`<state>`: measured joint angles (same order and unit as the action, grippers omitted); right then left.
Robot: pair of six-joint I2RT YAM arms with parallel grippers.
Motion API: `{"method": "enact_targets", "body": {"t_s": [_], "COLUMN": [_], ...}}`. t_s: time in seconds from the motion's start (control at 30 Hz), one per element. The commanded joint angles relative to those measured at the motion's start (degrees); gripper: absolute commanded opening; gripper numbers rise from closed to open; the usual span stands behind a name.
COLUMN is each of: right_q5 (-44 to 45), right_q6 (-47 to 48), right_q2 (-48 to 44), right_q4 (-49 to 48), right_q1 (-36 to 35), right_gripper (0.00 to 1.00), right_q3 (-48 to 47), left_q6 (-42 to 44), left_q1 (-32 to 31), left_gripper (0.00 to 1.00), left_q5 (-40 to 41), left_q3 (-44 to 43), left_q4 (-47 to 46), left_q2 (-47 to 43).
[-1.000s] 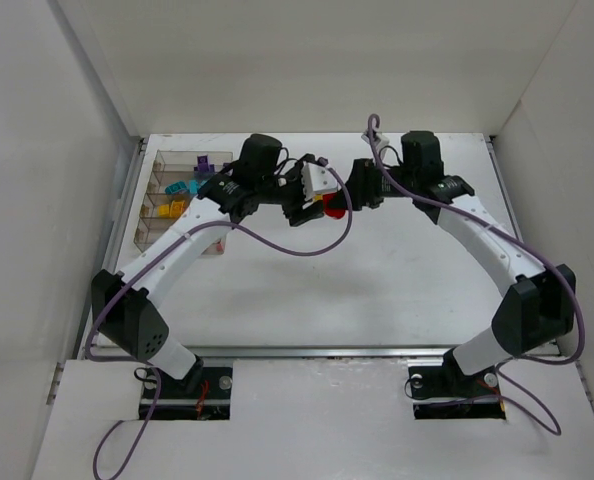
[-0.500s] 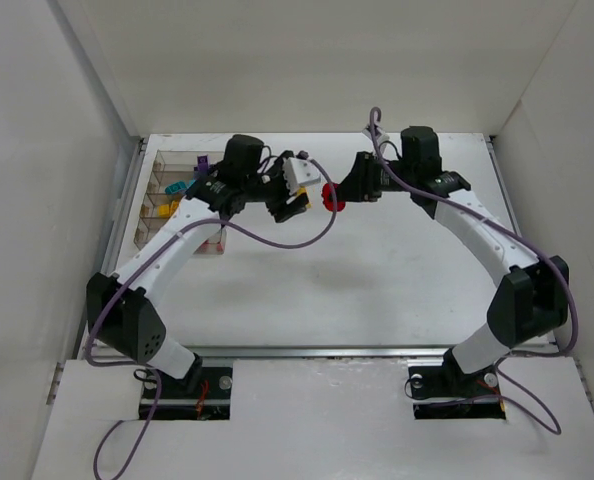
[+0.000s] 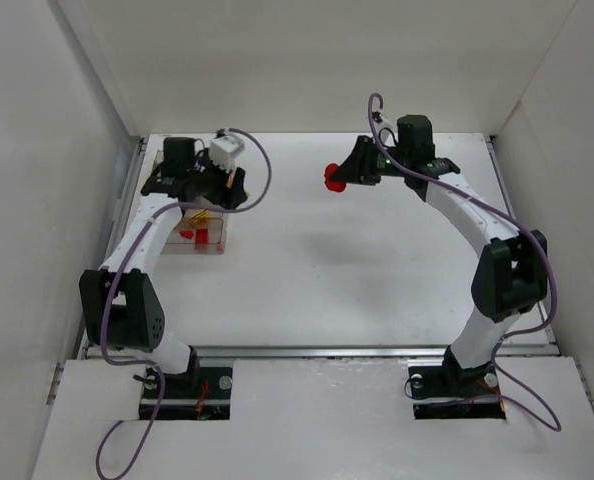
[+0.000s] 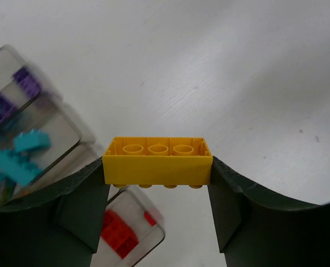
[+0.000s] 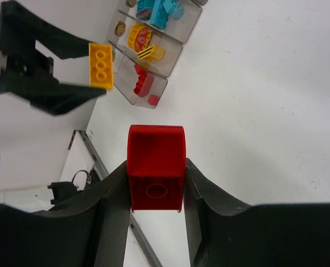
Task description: Sort the legos into containers by color
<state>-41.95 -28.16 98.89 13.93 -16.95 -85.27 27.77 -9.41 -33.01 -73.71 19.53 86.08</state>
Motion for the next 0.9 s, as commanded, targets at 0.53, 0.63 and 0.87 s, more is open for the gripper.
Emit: {"method": "enact_targets", "body": {"t_s": [0.53, 0.63, 0.87], "right_q5": [-2.34, -2.87, -2.87], "right_q6": [-0.58, -0.58, 0.47], "right_q2": [14.74, 15.28, 15.28], "right_q4": [0.56, 0.57, 1.8], "right_q1": [-0.19, -0.19, -0.19], "right_gripper": [0.0, 0.0, 0.0], "right_q3": [-17.73, -18.44, -18.44], "left_q6": [-15.46, -17.3, -19.24], "left_q1": [13.28, 13.28, 13.28], "left_gripper": [0.17, 0.52, 1.0], "left_q5": [21.68, 20.45, 21.24], "left_q3": [-8.2, -8.72, -8.73], "left_q4": [-1.69, -0.38, -0.89], "left_q2": [19.29, 19.3, 15.87]}}
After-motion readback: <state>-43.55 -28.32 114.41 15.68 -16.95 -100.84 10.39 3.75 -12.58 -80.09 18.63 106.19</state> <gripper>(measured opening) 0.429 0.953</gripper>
